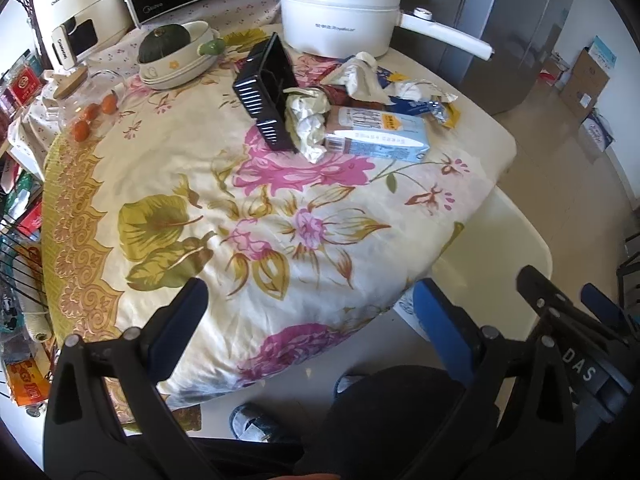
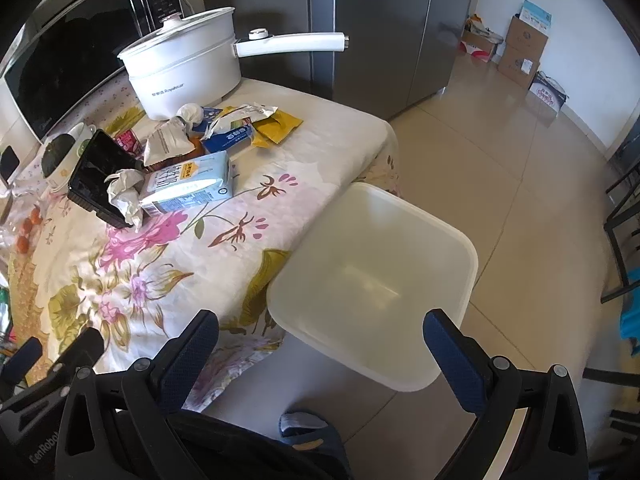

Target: Collect trash

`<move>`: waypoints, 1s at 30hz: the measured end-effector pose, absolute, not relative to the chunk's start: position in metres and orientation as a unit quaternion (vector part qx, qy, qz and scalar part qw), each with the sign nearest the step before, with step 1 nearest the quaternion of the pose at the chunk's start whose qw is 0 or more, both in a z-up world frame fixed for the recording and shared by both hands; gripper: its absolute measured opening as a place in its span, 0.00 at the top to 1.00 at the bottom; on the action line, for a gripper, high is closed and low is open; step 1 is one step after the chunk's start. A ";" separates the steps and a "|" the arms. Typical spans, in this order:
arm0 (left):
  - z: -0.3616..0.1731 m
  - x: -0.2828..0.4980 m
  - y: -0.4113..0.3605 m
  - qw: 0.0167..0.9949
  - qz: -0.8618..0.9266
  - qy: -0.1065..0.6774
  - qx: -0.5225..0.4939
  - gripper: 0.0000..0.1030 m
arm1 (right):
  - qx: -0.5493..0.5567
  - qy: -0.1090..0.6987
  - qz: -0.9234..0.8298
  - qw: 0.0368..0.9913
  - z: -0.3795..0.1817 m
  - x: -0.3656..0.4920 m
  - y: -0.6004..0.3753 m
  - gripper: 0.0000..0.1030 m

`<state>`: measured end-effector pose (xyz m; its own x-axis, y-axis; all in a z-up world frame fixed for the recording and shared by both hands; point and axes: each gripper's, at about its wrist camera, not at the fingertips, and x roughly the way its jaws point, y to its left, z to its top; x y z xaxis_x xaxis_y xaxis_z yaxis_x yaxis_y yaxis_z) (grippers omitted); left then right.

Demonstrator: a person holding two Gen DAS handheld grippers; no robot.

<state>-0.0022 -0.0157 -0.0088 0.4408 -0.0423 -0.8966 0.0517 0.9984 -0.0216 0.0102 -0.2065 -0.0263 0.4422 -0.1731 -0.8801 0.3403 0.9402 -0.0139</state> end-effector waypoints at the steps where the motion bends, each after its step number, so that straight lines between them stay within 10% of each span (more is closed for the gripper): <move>1: -0.008 -0.003 -0.016 0.850 -0.027 0.526 0.003 0.01 | 0.087 0.504 -0.152 0.846 -0.026 0.009 -0.207 0.00; 30: -0.006 -0.004 -0.019 0.853 -0.017 0.521 0.035 0.05 | 0.088 0.492 -0.146 0.854 -0.021 0.007 -0.209 0.00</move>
<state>-0.0039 -0.0186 -0.0059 0.4566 0.0072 -0.8896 0.0664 0.9969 0.0422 0.0069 -0.2094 -0.0206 0.4728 -0.1620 -0.8661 0.3350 0.9422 0.0067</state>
